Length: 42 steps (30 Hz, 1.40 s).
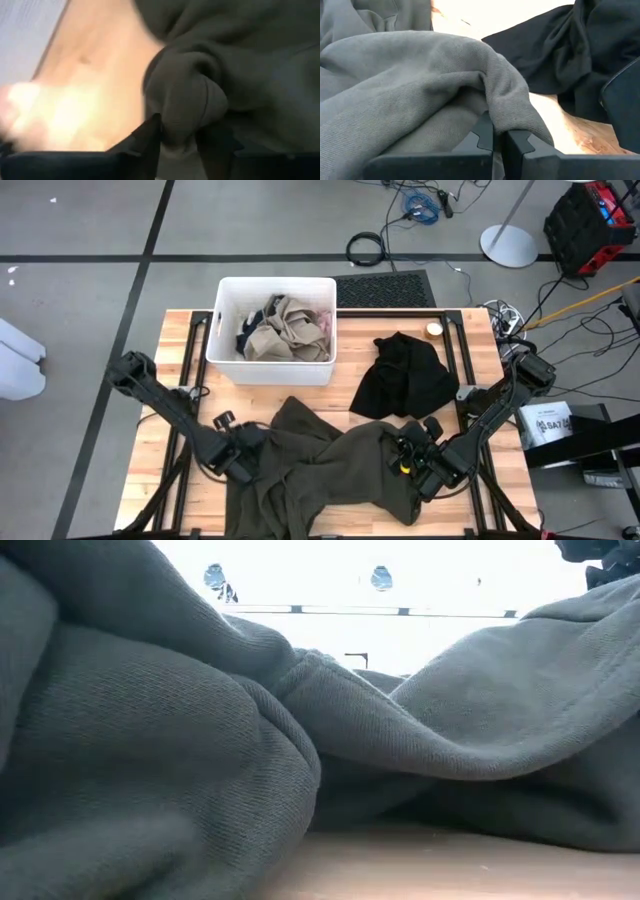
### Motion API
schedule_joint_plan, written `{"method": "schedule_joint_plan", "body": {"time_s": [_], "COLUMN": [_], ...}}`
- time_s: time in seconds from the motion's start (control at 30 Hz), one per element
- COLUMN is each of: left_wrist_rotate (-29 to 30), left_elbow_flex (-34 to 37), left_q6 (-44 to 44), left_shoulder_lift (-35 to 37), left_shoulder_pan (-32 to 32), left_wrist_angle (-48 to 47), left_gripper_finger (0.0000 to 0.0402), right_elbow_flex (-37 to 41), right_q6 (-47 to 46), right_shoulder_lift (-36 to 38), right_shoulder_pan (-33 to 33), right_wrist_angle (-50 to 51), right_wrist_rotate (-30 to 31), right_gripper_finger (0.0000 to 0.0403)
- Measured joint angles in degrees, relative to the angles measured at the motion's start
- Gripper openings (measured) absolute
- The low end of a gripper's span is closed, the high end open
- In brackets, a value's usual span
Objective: Sort clothes
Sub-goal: Put the black hoodie into the white laundry bin
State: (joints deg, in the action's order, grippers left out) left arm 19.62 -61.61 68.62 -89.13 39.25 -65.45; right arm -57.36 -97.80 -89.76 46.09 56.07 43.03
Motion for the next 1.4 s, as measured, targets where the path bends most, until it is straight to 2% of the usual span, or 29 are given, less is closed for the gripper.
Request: {"method": "schedule_joint_plan", "body": {"time_s": [0.17, 0.3, 0.37, 0.47, 0.57, 0.63, 0.73, 0.83, 0.93, 1.0, 1.13, 1.27, 1.4], "left_wrist_rotate": [-3.28, -2.29, -0.43, 5.19, 16.94, 24.33, 29.84, 31.63, 32.05, 32.18, 32.17, 32.16, 32.15], "left_elbow_flex": [-5.80, -12.83, -16.40, -20.73, -22.53, -22.50, -22.50, -22.50, -22.48, -22.48, -22.46, -22.44, -22.44], "left_q6": [-0.37, -0.44, -1.55, -3.07, -5.39, -10.64, -18.63, -24.21, -28.24, -30.16, -30.40, -30.14, -30.14], "left_shoulder_lift": [0.01, 0.01, 0.37, 1.56, 2.82, 3.13, 3.14, 2.96, 2.89, 2.89, 2.89, 2.89, 2.89], "left_shoulder_pan": [-2.27, -1.71, -1.07, 0.56, 3.34, 5.07, 6.47, 6.66, 6.58, 6.53, 6.53, 6.53, 6.53], "left_wrist_angle": [-14.78, -24.19, -24.37, -21.44, -13.85, -6.04, 3.14, 10.23, 14.95, 16.53, 16.94, 16.94, 16.94], "left_gripper_finger": [0.0171, 0.0179, 0.0179, 0.0180, 0.0180, 0.0180, 0.0180, 0.0180, 0.0180, 0.0180, 0.0180, 0.0180, 0.0180], "right_elbow_flex": [0.00, 0.00, 0.00, 0.00, 0.00, 0.00, 0.00, 0.00, 0.00, 0.02, 0.02, -0.04, -0.20], "right_q6": [0.42, 0.48, 0.45, 0.33, 2.54, 3.13, 5.26, 6.57, 7.04, 6.72, 6.33, 5.57, 6.75], "right_shoulder_lift": [0.00, 0.00, 0.00, 0.00, 0.00, -0.02, -0.01, -0.30, -2.14, -3.70, -7.51, -11.58, -13.78], "right_shoulder_pan": [0.00, 0.00, 0.00, 0.00, 0.02, 0.02, -0.04, -0.46, -0.66, -1.12, -2.85, -4.42, -5.52], "right_wrist_angle": [-0.04, -0.17, -0.17, -0.20, -1.94, -3.29, -5.69, -7.28, -7.19, -6.94, -6.71, -4.37, -4.43], "right_wrist_rotate": [-0.13, -0.13, 0.13, 0.35, 0.15, 0.02, -2.50, -7.53, -8.85, -9.55, -15.13, -20.80, -22.23], "right_gripper_finger": [0.0002, 0.0003, 0.0003, 0.0004, 0.0007, 0.0014, 0.0038, 0.0079, 0.0131, 0.0165, 0.0219, 0.0243, 0.0248]}}
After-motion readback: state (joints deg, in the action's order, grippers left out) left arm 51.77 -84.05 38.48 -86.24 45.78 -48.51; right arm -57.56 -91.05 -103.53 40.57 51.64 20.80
